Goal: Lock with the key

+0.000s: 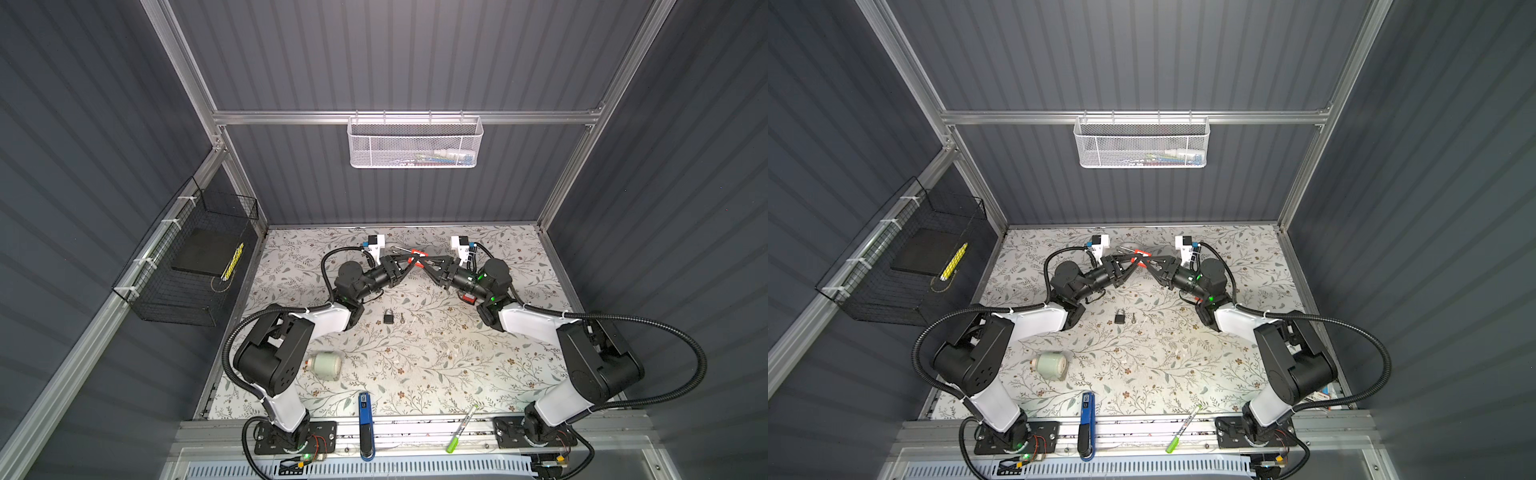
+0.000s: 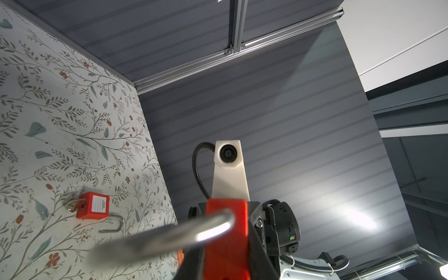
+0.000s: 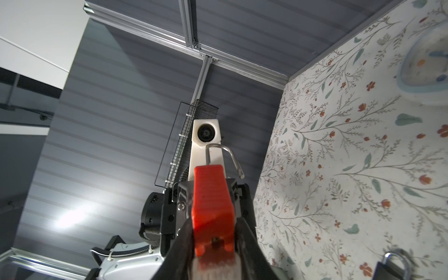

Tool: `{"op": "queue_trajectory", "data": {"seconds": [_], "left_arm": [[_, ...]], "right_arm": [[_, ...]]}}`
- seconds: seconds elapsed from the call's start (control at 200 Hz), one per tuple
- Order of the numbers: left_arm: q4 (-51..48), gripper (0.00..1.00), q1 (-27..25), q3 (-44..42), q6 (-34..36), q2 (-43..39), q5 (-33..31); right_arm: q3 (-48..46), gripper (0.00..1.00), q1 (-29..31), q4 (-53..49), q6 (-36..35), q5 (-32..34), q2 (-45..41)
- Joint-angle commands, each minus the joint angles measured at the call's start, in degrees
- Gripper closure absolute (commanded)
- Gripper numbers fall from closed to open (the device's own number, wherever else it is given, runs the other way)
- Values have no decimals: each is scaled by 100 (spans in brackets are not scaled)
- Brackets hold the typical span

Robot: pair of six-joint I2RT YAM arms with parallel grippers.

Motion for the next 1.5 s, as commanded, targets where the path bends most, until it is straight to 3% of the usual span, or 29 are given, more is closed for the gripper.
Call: {"op": "queue_trajectory", "data": {"seconds": [0.0, 0.065, 0.13, 0.19, 0.365, 0.48, 0.725, 0.78, 1.496], "left_arm": [[135, 100, -18, 154, 77, -199, 75], [127, 100, -18, 157, 82, -199, 80], [130, 100, -18, 160, 82, -186, 90], [129, 91, -18, 135, 87, -190, 81], [-12, 51, -17, 77, 299, -314, 62], [-191, 40, -17, 33, 610, -481, 34], [-357, 33, 87, -263, 912, -795, -174], [-324, 32, 105, -342, 927, -802, -203], [297, 31, 589, -515, 601, -711, 27]], "right_arm": [[102, 73, 21, 365, 18, -19, -27], [108, 77, 21, 367, 15, -17, -27], [116, 88, 20, 376, 13, -49, -27], [112, 90, 21, 386, 15, -75, -27], [65, 91, 21, 337, -35, -32, -93], [37, 91, 17, 169, -166, 13, -222], [-23, 92, -2, -119, -345, -47, -475], [-62, 96, 3, -121, -368, -66, -525], [-685, 100, 1, -212, -343, -124, -1020]]}}
